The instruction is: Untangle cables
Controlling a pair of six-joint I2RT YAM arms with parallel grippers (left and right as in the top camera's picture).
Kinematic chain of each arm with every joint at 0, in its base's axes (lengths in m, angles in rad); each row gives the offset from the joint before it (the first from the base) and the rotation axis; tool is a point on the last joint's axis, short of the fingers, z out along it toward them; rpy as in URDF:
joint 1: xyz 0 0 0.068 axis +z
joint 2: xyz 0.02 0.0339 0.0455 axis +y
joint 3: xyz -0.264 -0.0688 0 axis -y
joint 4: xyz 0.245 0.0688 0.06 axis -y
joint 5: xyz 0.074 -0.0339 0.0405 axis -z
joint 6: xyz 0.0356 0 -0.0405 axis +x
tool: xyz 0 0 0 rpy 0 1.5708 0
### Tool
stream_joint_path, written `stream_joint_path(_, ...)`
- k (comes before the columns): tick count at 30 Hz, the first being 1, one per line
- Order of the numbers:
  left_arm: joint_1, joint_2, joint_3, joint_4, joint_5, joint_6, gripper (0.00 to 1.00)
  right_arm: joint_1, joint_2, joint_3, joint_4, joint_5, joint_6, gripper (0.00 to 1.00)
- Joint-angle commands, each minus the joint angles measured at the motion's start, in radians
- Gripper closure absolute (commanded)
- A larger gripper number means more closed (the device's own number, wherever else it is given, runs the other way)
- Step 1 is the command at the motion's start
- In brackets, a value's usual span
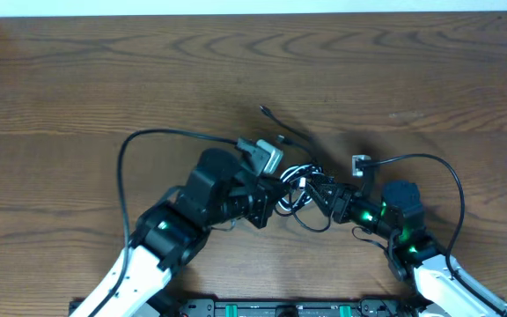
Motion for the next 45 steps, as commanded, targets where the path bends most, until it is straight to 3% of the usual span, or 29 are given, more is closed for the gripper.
stream_joint_path(1, 0.014, -0.127, 0.039, 0.032, 0.069, 0.028, 0.93, -0.047, 0.038, -0.05, -0.072, 0.194, -0.04, 0.54)
stream_joint_path(7, 0.014, -0.195, 0.039, 0.032, 0.07, 0.028, 0.92, -0.047, 0.038, -0.05, -0.112, 0.235, -0.039, 0.53)
stream_joint_path(11, 0.014, -0.212, 0.039, 0.031, 0.055, 0.032, 0.92, -0.047, 0.038, -0.05, -0.113, 0.225, -0.039, 0.44)
stream_joint_path(15, 0.014, -0.2, 0.039, -0.001, -0.117, 0.031, 0.93, -0.047, 0.038, -0.05, -0.095, 0.13, -0.074, 0.39)
stream_joint_path(18, 0.014, -0.18, 0.038, -0.006, -0.276, 0.02, 0.92, -0.047, 0.037, -0.05, -0.095, 0.059, -0.084, 0.29)
stream_joint_path(21, 0.014, -0.161, 0.038, 0.015, -0.249, 0.035, 0.93, -0.047, 0.029, -0.05, -0.098, -0.004, -0.095, 0.05)
stream_joint_path(22, 0.014, -0.155, 0.038, 0.027, -0.211, 0.072, 0.92, -0.047, 0.024, -0.05, -0.1, -0.023, -0.115, 0.01)
stream_joint_path(26, 0.015, -0.127, 0.038, 0.024, -0.174, 0.233, 0.93, -0.047, -0.015, -0.05, -0.148, -0.062, -0.155, 0.01)
stream_joint_path(31, 0.015, -0.084, 0.038, 0.027, -0.175, 0.289, 0.93, -0.08, -0.108, -0.05, -0.228, -0.106, -0.155, 0.01)
stream_joint_path(34, 0.015, -0.05, 0.038, 0.039, -0.26, 0.326, 0.92, -0.112, -0.186, -0.05, -0.244, -0.19, -0.155, 0.01)
stream_joint_path(40, 0.015, -0.008, 0.038, 0.159, -0.358, 0.223, 0.92, -0.146, -0.351, -0.05, -0.254, -0.317, -0.154, 0.01)
stream_joint_path(45, 0.018, 0.0, 0.038, 0.229, -0.351, 0.045, 0.92, -0.146, -0.435, -0.05, -0.256, -0.233, -0.155, 0.01)
